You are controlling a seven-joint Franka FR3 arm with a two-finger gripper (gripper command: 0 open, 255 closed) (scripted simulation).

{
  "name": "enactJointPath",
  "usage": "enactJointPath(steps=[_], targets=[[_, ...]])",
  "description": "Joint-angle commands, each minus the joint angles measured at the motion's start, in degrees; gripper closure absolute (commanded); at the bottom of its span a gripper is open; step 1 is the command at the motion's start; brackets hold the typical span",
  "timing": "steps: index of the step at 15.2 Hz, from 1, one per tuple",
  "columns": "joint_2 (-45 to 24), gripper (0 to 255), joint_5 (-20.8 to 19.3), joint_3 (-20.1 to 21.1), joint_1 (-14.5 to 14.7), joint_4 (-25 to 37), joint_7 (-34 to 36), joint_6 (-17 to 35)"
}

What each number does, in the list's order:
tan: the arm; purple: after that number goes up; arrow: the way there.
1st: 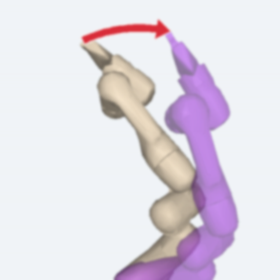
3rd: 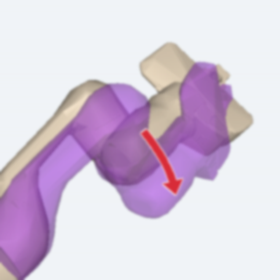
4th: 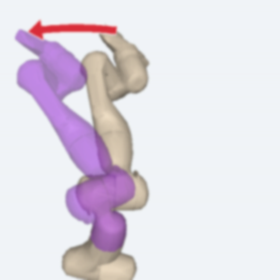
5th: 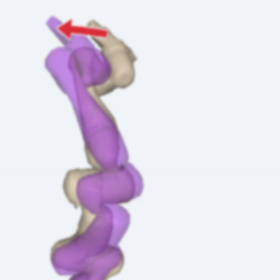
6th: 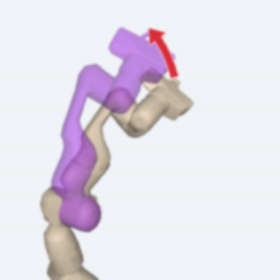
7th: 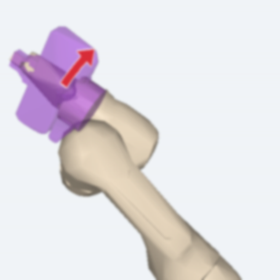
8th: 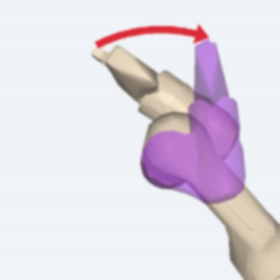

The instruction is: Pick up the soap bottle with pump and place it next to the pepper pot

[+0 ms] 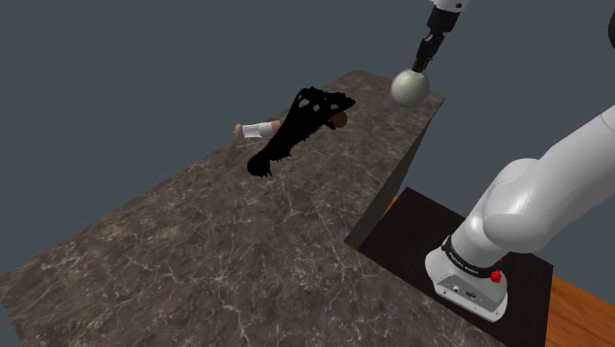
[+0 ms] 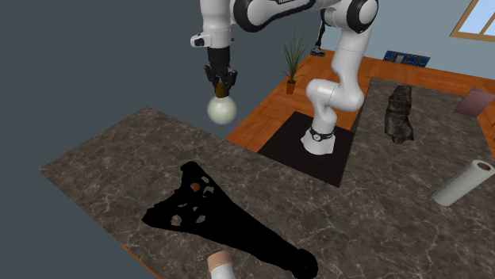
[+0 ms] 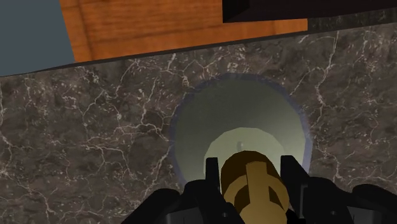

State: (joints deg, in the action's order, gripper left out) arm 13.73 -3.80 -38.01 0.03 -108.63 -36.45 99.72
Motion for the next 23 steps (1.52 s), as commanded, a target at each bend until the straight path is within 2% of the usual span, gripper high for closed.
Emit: enactJointPath(steps=[1, 7, 15, 23], targets=[[-0.5, 255, 0.3, -0.1, 0.1, 2.3, -0.3, -1.9], [-1.4, 255, 0.9, -0.2, 0.3, 7.2, -0.5, -6.0], [2.3, 255, 0.1, 8.5, 3.8, 2.6, 12.0, -4.8], [1.4, 255, 1.6, 15.7, 7.7, 2.2, 22.9, -3.7]])
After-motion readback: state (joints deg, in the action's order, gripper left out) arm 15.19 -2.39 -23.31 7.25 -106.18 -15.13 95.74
